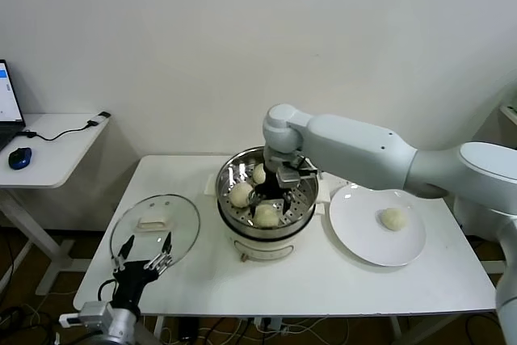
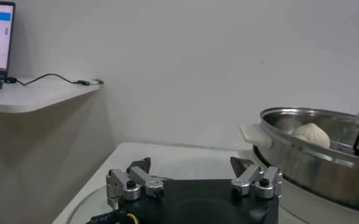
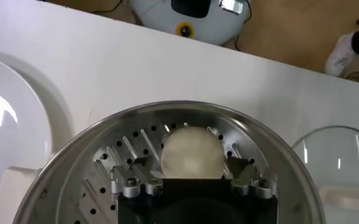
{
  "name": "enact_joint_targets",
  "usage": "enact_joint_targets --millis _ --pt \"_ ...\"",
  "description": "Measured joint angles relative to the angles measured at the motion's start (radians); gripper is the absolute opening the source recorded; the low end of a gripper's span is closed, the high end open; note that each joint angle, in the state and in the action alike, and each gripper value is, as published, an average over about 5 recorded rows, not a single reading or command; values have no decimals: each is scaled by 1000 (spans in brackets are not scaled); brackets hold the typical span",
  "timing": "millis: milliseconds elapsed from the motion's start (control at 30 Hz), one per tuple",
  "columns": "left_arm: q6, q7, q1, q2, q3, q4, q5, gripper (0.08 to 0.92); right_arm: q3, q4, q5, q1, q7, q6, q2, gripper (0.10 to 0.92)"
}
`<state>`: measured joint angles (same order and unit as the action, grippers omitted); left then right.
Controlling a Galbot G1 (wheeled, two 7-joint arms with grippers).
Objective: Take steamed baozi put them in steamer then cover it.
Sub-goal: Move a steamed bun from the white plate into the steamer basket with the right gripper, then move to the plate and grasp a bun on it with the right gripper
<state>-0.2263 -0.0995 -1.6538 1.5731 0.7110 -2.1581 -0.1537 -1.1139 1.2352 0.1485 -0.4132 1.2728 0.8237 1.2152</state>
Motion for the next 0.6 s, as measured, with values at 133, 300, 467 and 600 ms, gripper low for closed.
enact_joint_targets --millis 133,300,467,600 --pt "-3 -1 3 -1 -4 -1 0 823 25 5 -48 -24 7 0 -33 823" --pt "-7 -6 7 -2 -8 -8 1 823 47 24 -139 -79 5 0 -111 823" --pt "-14 -10 6 -6 -16 -18 -2 823 77 63 -242 -118 -8 -40 -222 823" --pt "-21 -12 10 -9 -26 -22 -6 823 140 81 -286 -103 4 -165 -317 823"
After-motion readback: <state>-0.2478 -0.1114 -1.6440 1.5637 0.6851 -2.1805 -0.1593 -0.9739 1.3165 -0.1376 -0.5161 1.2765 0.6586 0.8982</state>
